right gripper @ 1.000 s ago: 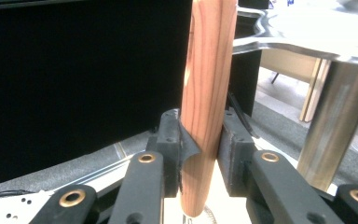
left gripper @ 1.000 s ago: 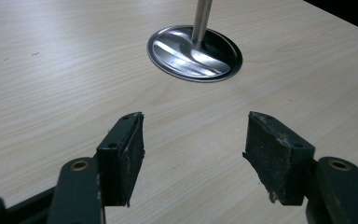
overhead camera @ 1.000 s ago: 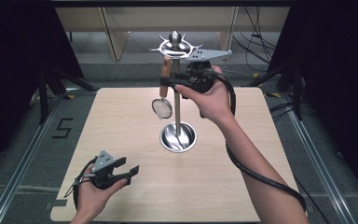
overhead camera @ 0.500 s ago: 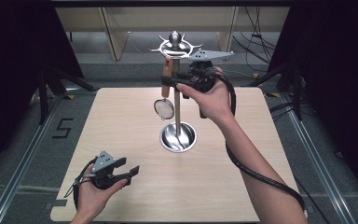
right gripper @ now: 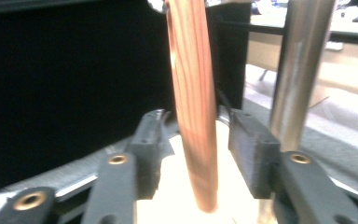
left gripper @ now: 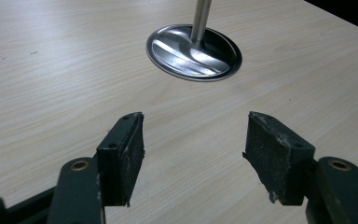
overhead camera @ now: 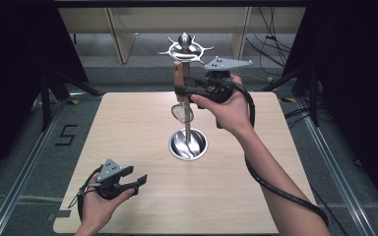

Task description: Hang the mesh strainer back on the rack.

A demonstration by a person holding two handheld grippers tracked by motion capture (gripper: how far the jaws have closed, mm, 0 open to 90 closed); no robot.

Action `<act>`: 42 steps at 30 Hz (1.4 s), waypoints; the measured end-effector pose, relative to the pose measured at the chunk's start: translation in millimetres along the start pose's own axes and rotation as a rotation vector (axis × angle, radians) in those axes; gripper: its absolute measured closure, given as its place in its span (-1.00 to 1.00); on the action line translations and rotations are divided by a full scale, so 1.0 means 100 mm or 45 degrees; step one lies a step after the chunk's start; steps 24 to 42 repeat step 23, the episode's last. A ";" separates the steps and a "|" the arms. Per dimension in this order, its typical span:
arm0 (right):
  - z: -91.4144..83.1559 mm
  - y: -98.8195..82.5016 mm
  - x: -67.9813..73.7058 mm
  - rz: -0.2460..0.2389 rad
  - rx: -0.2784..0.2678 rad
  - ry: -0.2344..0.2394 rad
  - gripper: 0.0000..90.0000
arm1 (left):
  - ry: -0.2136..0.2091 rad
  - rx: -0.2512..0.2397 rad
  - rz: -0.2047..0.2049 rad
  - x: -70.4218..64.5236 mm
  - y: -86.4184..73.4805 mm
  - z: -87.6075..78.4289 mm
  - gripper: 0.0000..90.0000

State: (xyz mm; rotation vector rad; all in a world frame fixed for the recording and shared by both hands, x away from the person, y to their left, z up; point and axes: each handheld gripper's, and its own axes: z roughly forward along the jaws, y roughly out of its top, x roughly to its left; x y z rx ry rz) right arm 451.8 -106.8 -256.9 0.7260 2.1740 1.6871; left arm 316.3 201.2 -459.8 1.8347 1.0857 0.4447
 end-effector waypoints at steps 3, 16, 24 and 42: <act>-0.12 -0.08 0.01 -0.035 0.012 -0.038 0.05 | -0.003 -0.003 -0.009 0.00 0.00 0.00 -0.19; -0.74 -1.41 -0.14 -0.066 0.345 -0.185 -0.12 | 0.015 0.007 -0.021 0.02 -0.01 0.01 -0.20; -1.08 -2.07 -0.18 0.031 0.451 -0.234 -0.05 | 0.028 -0.003 -0.072 0.05 0.00 0.02 -0.24; -1.08 -2.07 -0.18 0.031 0.451 -0.234 -0.05 | 0.028 -0.003 -0.072 0.05 0.00 0.02 -0.24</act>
